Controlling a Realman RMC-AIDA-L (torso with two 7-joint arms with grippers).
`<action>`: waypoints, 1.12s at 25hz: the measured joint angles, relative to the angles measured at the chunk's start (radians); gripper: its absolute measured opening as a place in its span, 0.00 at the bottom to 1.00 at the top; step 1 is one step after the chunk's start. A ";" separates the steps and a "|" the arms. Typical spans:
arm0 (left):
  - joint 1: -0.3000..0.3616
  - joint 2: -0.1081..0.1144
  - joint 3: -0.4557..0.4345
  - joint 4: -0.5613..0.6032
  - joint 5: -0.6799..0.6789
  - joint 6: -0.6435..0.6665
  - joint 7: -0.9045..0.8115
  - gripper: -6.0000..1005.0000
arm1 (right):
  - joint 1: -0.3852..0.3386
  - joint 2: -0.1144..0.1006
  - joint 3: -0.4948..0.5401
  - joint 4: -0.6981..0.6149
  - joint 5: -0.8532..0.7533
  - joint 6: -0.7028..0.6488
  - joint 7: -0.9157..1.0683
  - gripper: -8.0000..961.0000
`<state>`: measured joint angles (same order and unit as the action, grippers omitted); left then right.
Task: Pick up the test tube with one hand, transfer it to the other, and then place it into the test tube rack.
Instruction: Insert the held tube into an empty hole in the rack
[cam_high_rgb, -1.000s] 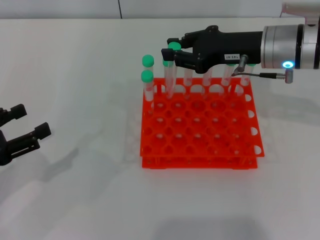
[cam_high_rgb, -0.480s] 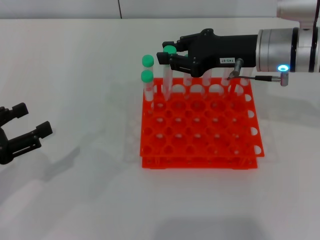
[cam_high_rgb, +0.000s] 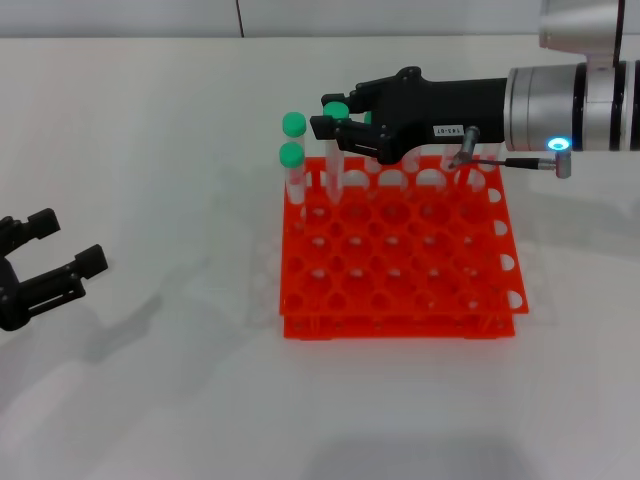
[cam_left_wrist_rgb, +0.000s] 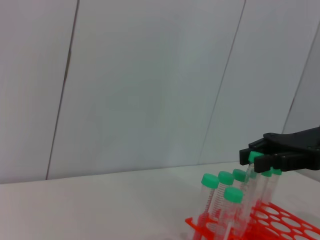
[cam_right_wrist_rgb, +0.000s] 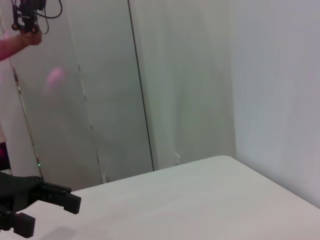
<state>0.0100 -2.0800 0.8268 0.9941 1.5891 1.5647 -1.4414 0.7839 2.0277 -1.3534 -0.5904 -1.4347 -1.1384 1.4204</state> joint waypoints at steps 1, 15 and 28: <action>-0.002 0.000 0.000 -0.004 0.000 0.000 0.003 0.87 | 0.000 0.000 -0.003 0.000 0.000 0.005 0.000 0.41; -0.011 0.000 0.000 -0.019 0.000 0.000 0.012 0.87 | 0.000 0.000 -0.075 -0.004 0.043 0.064 -0.011 0.42; -0.016 0.000 0.000 -0.019 0.000 0.001 0.012 0.87 | -0.012 0.000 -0.090 -0.001 0.051 0.065 -0.013 0.43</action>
<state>-0.0057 -2.0799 0.8267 0.9753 1.5891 1.5655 -1.4297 0.7717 2.0277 -1.4434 -0.5910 -1.3836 -1.0737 1.4079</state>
